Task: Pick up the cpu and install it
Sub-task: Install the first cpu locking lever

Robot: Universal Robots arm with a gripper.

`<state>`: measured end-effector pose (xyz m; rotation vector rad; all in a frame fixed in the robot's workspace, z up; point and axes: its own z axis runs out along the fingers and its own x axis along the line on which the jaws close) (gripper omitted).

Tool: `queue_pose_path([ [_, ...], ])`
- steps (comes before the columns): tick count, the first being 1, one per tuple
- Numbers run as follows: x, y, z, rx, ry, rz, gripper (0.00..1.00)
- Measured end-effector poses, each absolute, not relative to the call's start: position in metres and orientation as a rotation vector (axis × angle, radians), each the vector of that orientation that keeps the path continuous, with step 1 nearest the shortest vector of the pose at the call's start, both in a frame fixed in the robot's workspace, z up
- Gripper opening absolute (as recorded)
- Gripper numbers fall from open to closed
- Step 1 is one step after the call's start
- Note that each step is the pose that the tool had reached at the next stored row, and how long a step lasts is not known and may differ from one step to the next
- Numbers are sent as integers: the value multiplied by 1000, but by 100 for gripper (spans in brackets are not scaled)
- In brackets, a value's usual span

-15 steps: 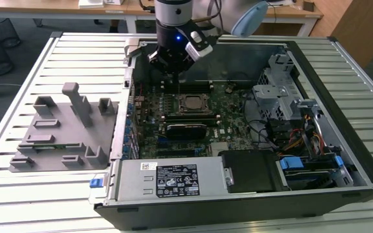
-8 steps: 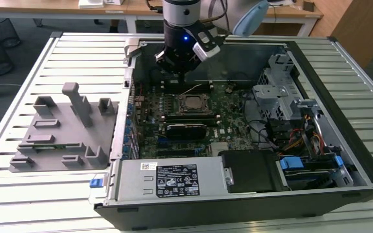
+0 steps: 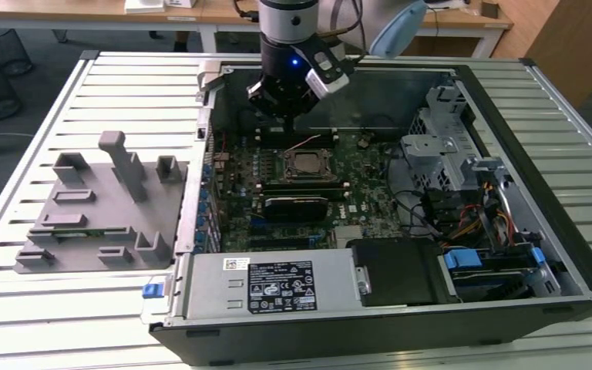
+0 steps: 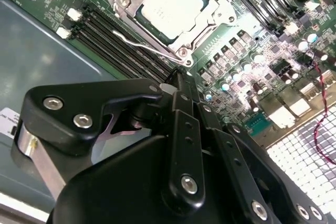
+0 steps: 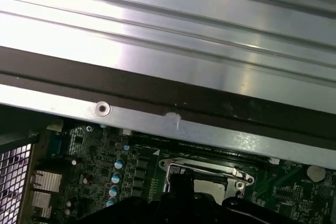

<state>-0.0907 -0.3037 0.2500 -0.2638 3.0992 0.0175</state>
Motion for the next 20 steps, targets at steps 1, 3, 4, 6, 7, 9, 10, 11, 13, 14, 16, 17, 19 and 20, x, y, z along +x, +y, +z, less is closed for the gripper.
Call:
queue_pose_path([
  [1,-91,-304,250,-250,3100,17,11],
  [3,-91,-304,249,-241,3100,17,11],
  [4,-91,-304,249,-240,3100,16,11],
  [6,-91,-305,249,-239,3097,20,11],
  [7,-91,-306,248,-239,3096,30,11],
  [9,-91,-308,247,-237,3094,48,11],
  [10,-91,-308,247,-228,3094,53,11],
  [11,-91,-308,246,-214,3094,55,11],
  [13,-90,-308,244,-193,3096,55,11],
  [14,-88,-308,244,-186,3096,55,11],
  [16,-84,-308,243,-178,3097,51,11],
  [17,-83,-308,243,-174,3097,49,11],
  [19,-81,-308,243,-168,3104,40,11],
  [20,-81,-308,242,-166,3111,36,11],
])
